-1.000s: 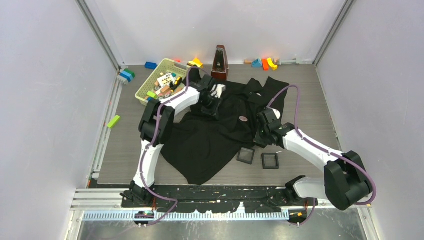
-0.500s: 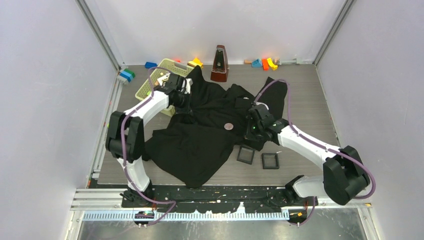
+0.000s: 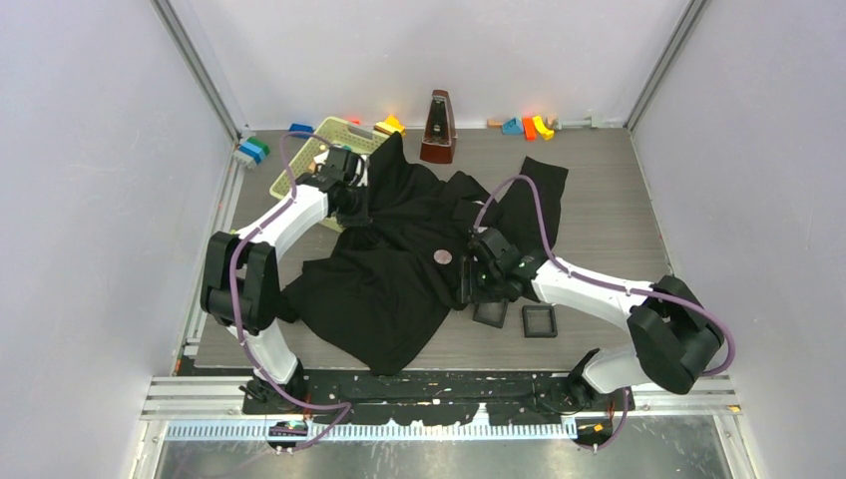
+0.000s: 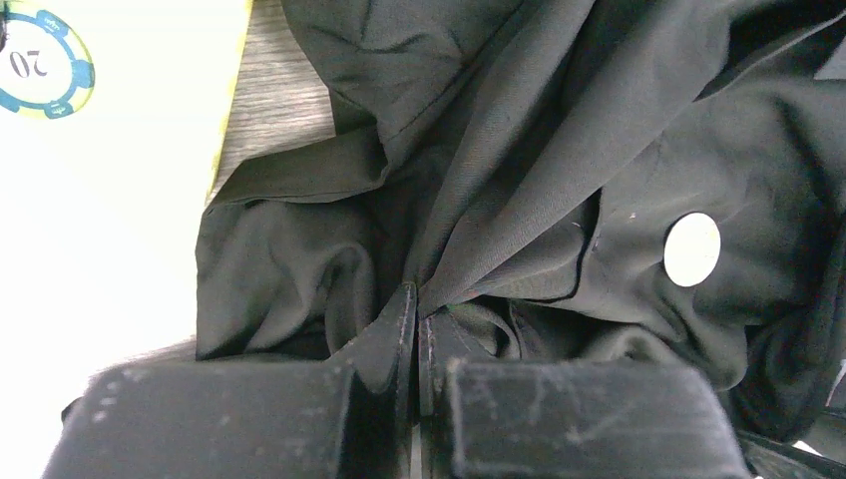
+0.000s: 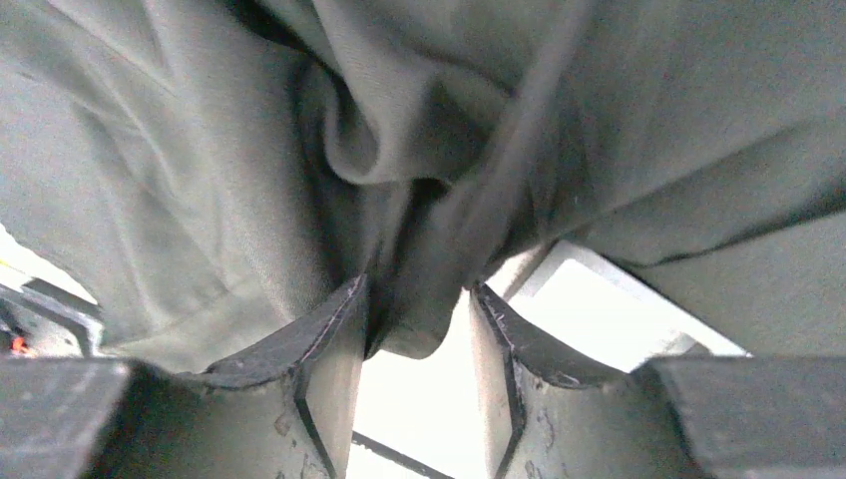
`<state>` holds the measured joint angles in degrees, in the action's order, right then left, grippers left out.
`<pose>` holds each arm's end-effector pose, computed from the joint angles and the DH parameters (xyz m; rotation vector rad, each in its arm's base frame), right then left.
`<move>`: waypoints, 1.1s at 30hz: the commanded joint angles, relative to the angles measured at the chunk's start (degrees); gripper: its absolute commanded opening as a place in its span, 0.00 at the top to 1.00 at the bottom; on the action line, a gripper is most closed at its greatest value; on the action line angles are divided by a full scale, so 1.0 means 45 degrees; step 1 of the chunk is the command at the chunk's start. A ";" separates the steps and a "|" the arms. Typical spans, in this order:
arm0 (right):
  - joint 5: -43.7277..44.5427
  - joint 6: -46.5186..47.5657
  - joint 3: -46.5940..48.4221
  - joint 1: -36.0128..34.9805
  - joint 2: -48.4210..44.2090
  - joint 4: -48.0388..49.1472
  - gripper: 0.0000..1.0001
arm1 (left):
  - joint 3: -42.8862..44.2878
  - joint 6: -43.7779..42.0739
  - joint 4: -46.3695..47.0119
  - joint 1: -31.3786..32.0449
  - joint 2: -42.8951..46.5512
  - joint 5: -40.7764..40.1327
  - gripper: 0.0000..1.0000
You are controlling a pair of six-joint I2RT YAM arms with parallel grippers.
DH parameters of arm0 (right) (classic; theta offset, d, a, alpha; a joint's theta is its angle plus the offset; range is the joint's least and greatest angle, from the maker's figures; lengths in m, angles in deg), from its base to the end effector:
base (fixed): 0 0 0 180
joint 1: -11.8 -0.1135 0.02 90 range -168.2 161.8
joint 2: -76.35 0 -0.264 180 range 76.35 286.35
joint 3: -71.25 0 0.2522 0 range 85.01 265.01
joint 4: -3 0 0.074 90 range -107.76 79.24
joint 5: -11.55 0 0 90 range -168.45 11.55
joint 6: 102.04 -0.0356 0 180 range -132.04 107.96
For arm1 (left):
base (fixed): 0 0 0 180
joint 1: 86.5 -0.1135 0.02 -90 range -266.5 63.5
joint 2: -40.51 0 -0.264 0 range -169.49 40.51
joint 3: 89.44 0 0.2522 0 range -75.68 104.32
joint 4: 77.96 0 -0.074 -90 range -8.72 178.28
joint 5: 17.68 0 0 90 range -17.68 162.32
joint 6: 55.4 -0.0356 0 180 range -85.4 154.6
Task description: Remove the brooch from the garment
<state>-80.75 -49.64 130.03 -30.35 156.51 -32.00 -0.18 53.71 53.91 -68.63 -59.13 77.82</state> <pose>0.1995 0.1825 0.1904 -0.1218 2.6589 0.5565 0.3506 -0.1166 0.2350 0.0071 2.6281 -0.3547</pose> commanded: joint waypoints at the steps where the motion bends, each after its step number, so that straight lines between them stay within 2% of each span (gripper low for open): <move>1: 0.0415 -0.0794 -0.0842 -0.0429 -0.0410 0.0371 0.53 | -0.0023 -0.0055 0.0123 -0.0064 0.0158 0.0103 1.00; 7: 0.0424 -0.1362 -0.1450 -0.0438 0.0088 0.0857 0.53 | -0.0237 -0.0136 0.0157 -0.0064 0.0170 0.0371 1.00; 13: 0.3559 -0.0896 -0.0739 -0.0348 -0.0122 -0.1463 0.50 | -0.0447 -0.0185 0.0167 0.0017 0.0375 0.0693 1.00; 16: 0.4612 -0.0699 -0.0702 0.0399 -0.0220 -0.2636 0.50 | -0.0569 -0.0205 0.0157 0.0199 0.0349 0.0914 1.00; 20: 0.3630 -0.1004 -0.1279 0.2362 -0.0687 -0.2694 0.49 | -0.0856 -0.0142 0.0268 0.0579 0.0291 0.0935 1.00; 21: 0.3787 -0.1317 -0.1465 0.2515 -0.0832 -0.2706 0.47 | -0.0946 -0.0119 0.0347 0.0641 0.0279 0.1011 1.00; 23: 0.4066 -0.1534 -0.1619 0.2695 -0.1360 -0.2750 0.37 | -0.1084 -0.0107 0.0462 0.0737 0.0222 0.1180 1.00; 27: 0.2968 -0.1131 -0.1747 0.2708 -0.2263 -0.2305 0.36 | -0.1080 -0.0241 0.0424 0.0961 0.0177 0.1199 0.99; 29: 0.2157 -0.0874 -0.1718 0.2646 -0.2500 -0.2080 0.44 | -0.1057 -0.0263 0.0340 0.1035 0.0318 0.1140 0.90; 32: 0.1440 -0.0779 -0.1555 0.2160 -0.2530 -0.1998 0.52 | -0.1068 -0.0316 0.0190 0.1241 0.0774 0.0625 0.70; 33: 0.1396 -0.0880 -0.1521 0.1750 -0.2415 -0.2009 0.59 | -0.1016 -0.0362 0.0049 0.1344 0.0911 0.0337 0.65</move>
<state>-70.11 -54.10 122.18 -18.87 146.08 -42.44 -5.16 53.12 54.37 -63.74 -59.08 81.99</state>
